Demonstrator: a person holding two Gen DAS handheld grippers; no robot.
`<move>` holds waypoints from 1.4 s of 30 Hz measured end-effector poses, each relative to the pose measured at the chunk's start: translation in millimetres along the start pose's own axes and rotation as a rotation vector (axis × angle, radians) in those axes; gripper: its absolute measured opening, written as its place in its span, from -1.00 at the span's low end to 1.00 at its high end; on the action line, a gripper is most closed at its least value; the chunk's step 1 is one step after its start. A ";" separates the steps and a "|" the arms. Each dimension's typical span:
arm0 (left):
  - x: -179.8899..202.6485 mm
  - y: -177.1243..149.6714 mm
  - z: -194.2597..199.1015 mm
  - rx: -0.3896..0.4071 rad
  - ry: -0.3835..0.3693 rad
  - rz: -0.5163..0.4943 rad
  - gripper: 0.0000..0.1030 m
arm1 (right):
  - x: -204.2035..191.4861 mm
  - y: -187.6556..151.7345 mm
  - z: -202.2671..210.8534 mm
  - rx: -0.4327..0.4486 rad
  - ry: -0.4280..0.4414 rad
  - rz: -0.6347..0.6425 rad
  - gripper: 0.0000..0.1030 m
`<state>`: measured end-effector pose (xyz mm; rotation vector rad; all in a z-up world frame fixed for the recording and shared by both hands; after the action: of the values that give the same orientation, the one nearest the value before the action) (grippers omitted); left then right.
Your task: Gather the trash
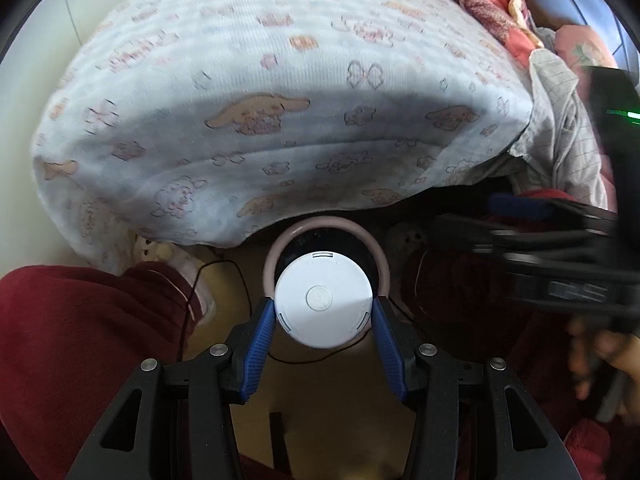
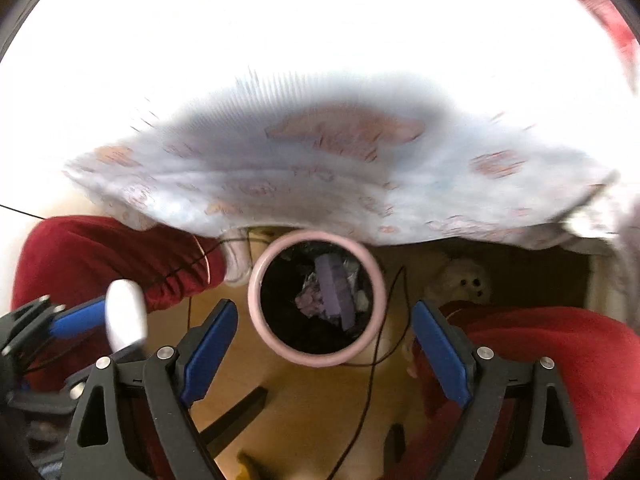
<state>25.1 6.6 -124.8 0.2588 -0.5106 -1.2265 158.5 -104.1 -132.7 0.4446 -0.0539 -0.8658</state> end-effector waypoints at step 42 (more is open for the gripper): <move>16.9 11.4 -47.6 0.009 0.091 -0.047 1.00 | 44.7 -11.3 110.5 0.420 0.115 -0.234 0.75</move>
<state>62.7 -9.4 -156.6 0.3344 -0.4333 -1.2527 154.8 -183.2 -42.8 0.9072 -0.0800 -1.0600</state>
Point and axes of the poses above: each gripper's, at about its wrist camera, not at the fingertips, and z roughly against the way its jaws point, x to its right, y to its top, the point moved 2 cm from there along -z, roughly the way its jaws point, and after that the axes turned 15 degrees about x, right-handed, at the moved point
